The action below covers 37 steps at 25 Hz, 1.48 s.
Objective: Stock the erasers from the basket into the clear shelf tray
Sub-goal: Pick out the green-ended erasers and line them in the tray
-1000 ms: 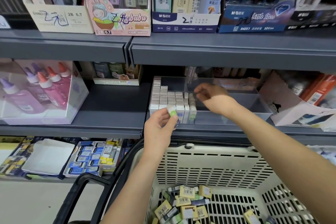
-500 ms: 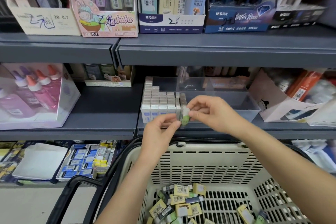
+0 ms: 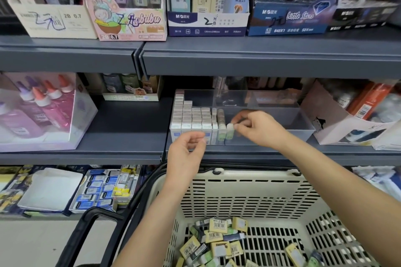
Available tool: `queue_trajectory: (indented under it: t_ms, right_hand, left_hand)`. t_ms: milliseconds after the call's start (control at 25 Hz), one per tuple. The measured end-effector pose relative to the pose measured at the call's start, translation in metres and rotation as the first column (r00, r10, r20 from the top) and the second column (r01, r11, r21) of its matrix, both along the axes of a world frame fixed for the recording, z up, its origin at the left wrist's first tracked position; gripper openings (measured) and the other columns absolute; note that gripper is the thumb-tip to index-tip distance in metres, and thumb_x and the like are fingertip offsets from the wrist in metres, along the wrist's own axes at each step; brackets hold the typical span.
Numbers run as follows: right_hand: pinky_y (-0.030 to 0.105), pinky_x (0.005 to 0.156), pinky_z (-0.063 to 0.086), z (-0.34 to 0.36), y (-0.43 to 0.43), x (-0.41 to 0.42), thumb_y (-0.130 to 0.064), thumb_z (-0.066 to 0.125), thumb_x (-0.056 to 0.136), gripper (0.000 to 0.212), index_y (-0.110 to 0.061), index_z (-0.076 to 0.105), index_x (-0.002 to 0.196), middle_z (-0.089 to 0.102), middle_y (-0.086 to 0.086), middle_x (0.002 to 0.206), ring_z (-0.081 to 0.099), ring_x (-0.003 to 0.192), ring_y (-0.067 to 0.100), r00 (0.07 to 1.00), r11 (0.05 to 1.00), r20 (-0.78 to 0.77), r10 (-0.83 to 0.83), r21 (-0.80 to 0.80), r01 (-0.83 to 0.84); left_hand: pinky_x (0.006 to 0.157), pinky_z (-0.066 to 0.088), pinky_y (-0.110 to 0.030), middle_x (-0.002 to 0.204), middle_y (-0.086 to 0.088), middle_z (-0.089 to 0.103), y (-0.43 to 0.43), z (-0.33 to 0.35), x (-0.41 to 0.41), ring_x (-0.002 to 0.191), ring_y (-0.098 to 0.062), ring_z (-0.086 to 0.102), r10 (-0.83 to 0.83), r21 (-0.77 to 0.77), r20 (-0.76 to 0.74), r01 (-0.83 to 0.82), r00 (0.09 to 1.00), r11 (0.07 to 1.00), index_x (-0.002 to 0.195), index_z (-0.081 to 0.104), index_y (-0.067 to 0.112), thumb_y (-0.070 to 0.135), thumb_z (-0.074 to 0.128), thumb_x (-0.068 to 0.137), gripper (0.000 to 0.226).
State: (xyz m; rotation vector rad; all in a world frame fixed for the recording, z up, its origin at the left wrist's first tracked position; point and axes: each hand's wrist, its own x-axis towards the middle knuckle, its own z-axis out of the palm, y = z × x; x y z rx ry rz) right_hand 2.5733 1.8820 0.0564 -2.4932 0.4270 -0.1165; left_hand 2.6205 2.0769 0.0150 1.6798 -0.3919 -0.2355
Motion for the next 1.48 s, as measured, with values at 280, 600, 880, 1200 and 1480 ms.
queue_trajectory:
  t_ms: [280,600,880,1200,1480]
  right_hand:
    - [0.037,0.082,0.051,-0.003,0.004,-0.001,-0.032,0.058,0.082,0.02,-0.036,0.058,0.102,0.067,-0.011,0.096,0.061,0.094,0.013,0.986,0.987,-0.152,0.074,-0.129,-0.094]
    - [-0.001,0.077,0.037,-0.019,0.03,-0.087,-0.02,0.059,0.087,0.021,-0.031,0.059,0.105,0.063,-0.019,0.095,0.055,0.089,-0.007,0.908,0.996,0.415,-0.057,0.085,0.024]
    - [0.024,0.095,0.042,-0.151,0.065,-0.171,-0.032,0.058,0.089,0.05,-0.026,0.04,0.136,0.044,-0.001,0.136,0.051,0.115,0.013,0.885,0.964,-0.387,0.258,0.164,-0.209]
    - [0.031,0.095,0.042,-0.199,0.075,-0.168,-0.034,0.054,0.09,0.063,-0.027,0.023,0.144,0.032,0.002,0.139,0.045,0.12,0.021,0.865,0.975,-0.461,0.199,0.007,-0.221]
    - [0.037,0.081,0.046,-0.207,0.076,-0.162,-0.02,0.048,0.092,0.026,-0.015,0.046,0.118,0.049,0.008,0.113,0.052,0.103,0.026,0.837,0.981,-0.534,0.117,-0.067,-0.18]
  left_hand:
    - [0.086,0.054,-0.039,0.091,0.008,0.066,-0.002,-0.001,-0.003,0.086,-0.01,0.061,0.002,0.013,0.003,-0.002,1.0,1.0,0.089,0.061,0.033,0.013,0.062,0.088,0.019]
    - [0.061,0.049,-0.014,0.071,0.012,0.068,0.016,-0.014,-0.061,0.068,0.001,0.062,-0.06,-0.079,-0.023,0.058,0.998,0.995,0.085,0.064,0.029,0.011,0.055,0.09,0.021]
    - [0.086,0.045,-0.022,0.1,0.008,0.059,0.029,-0.104,-0.093,0.099,-0.013,0.057,-0.138,0.527,-0.225,0.24,0.965,0.815,0.104,0.061,0.017,0.018,0.057,0.092,0.012]
    - [0.084,0.051,-0.03,0.127,-0.005,0.051,0.061,-0.154,-0.09,0.105,-0.024,0.057,-0.3,0.731,-0.388,0.49,0.871,0.476,0.138,0.039,0.016,0.011,0.069,0.079,0.067]
    - [0.069,0.044,-0.024,0.109,0.001,0.051,0.054,-0.163,-0.104,0.085,-0.009,0.05,-0.313,0.657,-0.483,0.575,0.817,0.487,0.108,0.039,0.021,0.031,0.078,0.074,0.053]
